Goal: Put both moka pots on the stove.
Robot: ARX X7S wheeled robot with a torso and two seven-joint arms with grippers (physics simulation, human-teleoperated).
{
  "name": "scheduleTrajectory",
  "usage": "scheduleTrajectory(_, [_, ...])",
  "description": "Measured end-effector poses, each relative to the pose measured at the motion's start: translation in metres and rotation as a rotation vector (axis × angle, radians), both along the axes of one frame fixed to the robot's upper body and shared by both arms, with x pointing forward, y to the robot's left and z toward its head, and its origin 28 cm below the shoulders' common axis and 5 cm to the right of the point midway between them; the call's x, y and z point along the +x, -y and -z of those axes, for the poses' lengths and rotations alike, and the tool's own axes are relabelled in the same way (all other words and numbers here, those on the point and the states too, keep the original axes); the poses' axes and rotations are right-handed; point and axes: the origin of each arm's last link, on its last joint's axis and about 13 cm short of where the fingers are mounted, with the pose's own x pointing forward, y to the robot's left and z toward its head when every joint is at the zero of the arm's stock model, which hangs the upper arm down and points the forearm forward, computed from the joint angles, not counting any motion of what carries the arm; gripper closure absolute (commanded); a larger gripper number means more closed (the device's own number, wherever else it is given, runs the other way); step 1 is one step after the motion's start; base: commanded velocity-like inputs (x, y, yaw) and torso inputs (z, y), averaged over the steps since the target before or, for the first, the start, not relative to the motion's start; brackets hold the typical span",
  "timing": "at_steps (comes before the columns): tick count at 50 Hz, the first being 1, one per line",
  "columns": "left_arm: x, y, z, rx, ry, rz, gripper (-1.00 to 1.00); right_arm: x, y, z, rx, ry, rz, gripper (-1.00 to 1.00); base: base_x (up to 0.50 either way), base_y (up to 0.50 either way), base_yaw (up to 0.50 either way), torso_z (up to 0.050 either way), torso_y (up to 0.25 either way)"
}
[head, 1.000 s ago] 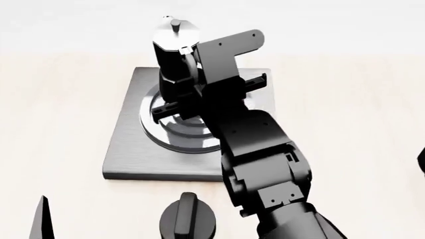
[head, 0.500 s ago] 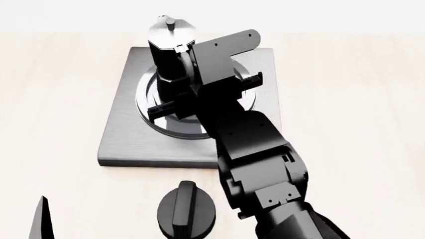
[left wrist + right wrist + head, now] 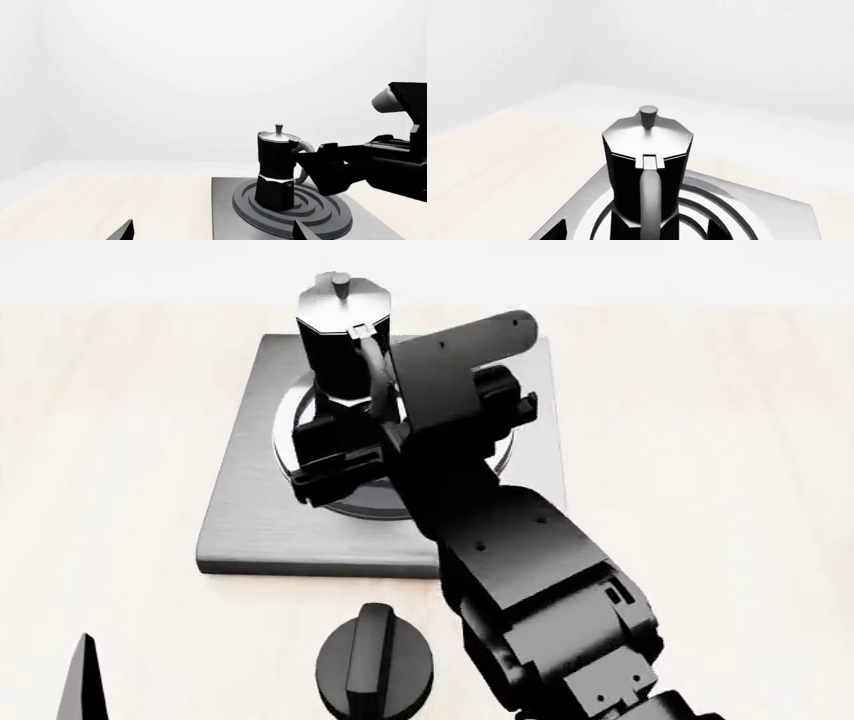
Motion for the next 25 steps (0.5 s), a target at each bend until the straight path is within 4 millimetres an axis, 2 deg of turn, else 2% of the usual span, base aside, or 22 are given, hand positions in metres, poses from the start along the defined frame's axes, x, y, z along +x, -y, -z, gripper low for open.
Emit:
scheduleTrajectory(14, [-0.001,0.001,0.000,0.005,-0.001,0.003,-1.00,-0.061,0.028,0.006,-0.004,0.182,0.145,-1.00,0.00,0.00,0.00,0.000,0.000])
scheduleTrajectory(25, [-0.001,0.001,0.000,0.006,0.000,0.004,-1.00,-0.107,0.052,0.001,-0.048,0.335,0.237,-1.00,0.00,0.00,0.00,0.000,0.000])
